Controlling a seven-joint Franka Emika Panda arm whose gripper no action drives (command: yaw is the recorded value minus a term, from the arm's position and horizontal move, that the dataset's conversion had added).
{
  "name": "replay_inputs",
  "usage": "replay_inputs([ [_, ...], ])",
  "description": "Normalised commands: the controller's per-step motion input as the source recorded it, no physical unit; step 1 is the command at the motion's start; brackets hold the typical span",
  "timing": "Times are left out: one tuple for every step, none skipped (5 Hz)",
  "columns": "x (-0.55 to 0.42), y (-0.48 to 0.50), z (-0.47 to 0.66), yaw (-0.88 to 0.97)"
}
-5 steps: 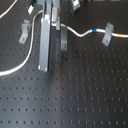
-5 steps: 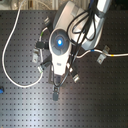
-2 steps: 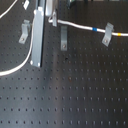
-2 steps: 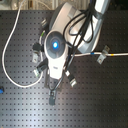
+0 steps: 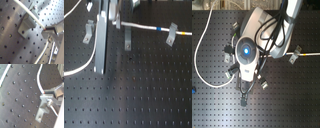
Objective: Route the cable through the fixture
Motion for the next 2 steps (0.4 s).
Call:
replay_inputs([
  [-0.012,0.185,0.42,0.00],
  [0.032,0.150,0.27,0.00],
])
